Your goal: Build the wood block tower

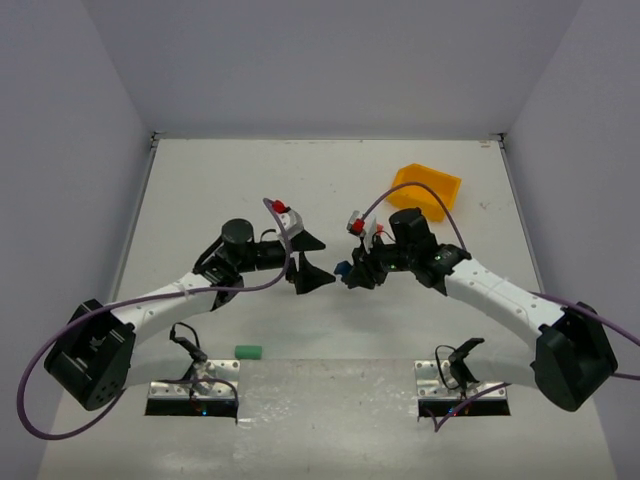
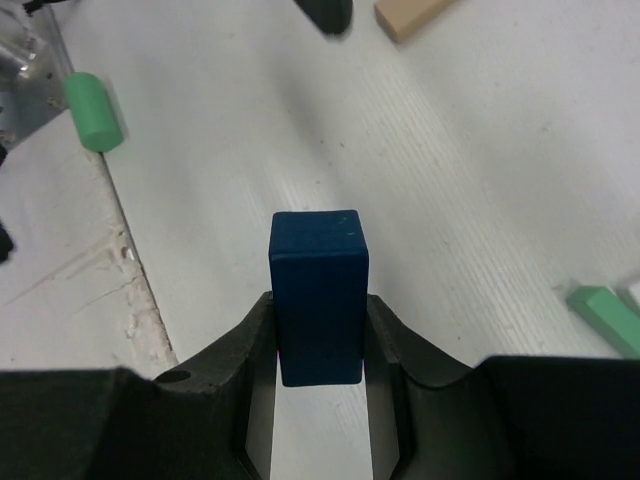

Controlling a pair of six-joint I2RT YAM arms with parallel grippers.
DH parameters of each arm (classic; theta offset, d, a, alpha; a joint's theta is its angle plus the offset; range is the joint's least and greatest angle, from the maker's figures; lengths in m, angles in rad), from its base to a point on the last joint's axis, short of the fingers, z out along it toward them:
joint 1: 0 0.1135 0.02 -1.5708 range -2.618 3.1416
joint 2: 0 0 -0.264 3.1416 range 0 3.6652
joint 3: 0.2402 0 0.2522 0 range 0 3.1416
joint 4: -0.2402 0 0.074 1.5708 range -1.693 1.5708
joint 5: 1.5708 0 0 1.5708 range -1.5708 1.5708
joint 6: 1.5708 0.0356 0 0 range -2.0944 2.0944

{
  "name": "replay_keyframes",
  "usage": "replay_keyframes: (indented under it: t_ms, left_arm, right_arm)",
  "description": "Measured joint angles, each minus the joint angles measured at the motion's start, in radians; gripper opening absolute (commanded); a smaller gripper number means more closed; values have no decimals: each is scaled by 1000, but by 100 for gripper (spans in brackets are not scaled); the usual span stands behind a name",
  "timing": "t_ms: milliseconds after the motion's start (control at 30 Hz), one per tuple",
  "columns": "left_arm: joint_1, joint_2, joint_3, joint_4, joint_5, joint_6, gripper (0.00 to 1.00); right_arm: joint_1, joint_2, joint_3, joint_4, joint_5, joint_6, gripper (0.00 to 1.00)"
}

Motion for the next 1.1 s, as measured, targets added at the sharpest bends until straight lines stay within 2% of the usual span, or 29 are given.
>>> replay_keyframes:
  t_ms: [167, 300, 333, 433, 533, 667, 767, 833, 900, 1100]
  left_arm:
    - [8, -78, 20, -142, -370, -150, 100]
    - [15, -97, 91, -340, -706, -289, 100]
    - [21, -100, 117, -417, -829, -352, 100]
    - [54, -102, 146, -538, -1012, -453, 100]
    - [124, -116, 139, -609, -1070, -520, 100]
    - [242, -120, 99, -630, -1037, -567, 100]
    - [274, -109, 84, -656, -1026, -581, 100]
    - [274, -97, 84, -656, -1014, -585, 100]
    - [274, -93, 84, -657, -1008, -589, 100]
    - [274, -93, 84, -656, -1007, -590, 100]
  right_arm:
    - [2, 148, 74, -93, 155, 9, 17]
    - [34, 303, 164, -159, 288, 11, 15]
    - [50, 345, 193, -169, 316, 5, 16]
    - [110, 439, 260, -195, 385, -24, 16]
    - [181, 501, 311, -219, 451, -68, 20]
    - [248, 525, 318, -224, 456, -139, 24]
    - [264, 533, 318, -226, 457, -179, 28]
    - [264, 546, 319, -226, 462, -200, 34]
    - [264, 569, 321, -230, 470, -212, 49]
    - [264, 605, 332, -233, 476, -231, 65]
